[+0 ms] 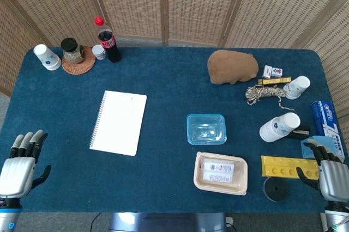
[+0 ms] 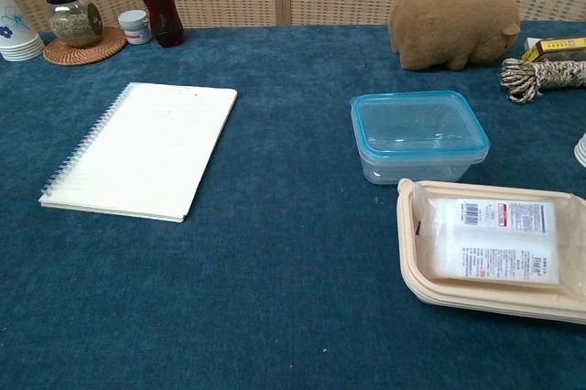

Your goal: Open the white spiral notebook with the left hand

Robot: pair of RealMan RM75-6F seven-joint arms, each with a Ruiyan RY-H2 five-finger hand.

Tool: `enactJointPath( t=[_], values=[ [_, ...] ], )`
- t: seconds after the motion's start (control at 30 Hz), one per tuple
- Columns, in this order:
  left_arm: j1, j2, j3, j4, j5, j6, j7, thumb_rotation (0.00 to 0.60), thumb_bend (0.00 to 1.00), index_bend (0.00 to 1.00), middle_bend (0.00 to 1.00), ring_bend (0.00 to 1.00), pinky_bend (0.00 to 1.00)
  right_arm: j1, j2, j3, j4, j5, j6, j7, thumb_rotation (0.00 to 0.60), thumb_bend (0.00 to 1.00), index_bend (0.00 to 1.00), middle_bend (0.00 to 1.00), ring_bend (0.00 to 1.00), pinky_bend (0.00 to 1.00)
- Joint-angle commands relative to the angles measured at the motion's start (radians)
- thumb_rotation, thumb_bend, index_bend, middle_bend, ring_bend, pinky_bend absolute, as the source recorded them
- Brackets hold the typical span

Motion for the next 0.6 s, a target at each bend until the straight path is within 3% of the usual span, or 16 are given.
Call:
enactJointPath(
  t=[0.03, 0.4, 0.53, 0.6],
  values=[
    [-0.002, 0.000, 0.000, 0.002, -0.003, -0.004, -0.002, 0.600, 0.33, 0.00, 0.04, 0.00, 0.00, 0.004, 0.001, 0.000, -0.004, -0.004, -0.003, 0.000, 0.600, 0.29, 0.24, 0.24, 0.22, 0.34],
    [-0.027, 0.003, 0.006, 0.001, 0.004, -0.048, -0.004, 0.600, 0.33, 0.00, 0.03, 0.00, 0.00, 0.006, 0.000, 0.001, -0.008, -0.001, -0.002, -0.012, 0.600, 0.29, 0.24, 0.24, 0.22, 0.34],
    [-0.071, 0.003, -0.002, -0.007, -0.005, -0.116, 0.023, 0.600, 0.33, 0.00, 0.01, 0.00, 0.00, -0.004, 0.002, 0.000, -0.009, 0.004, 0.011, -0.007, 0.600, 0.29, 0.24, 0.24, 0.22, 0.34],
    [-0.135, -0.020, -0.018, -0.012, -0.029, -0.215, 0.060, 0.600, 0.33, 0.00, 0.00, 0.00, 0.00, -0.014, 0.003, -0.004, -0.011, 0.006, 0.023, -0.005, 0.600, 0.29, 0.24, 0.24, 0.22, 0.34]
  ],
)
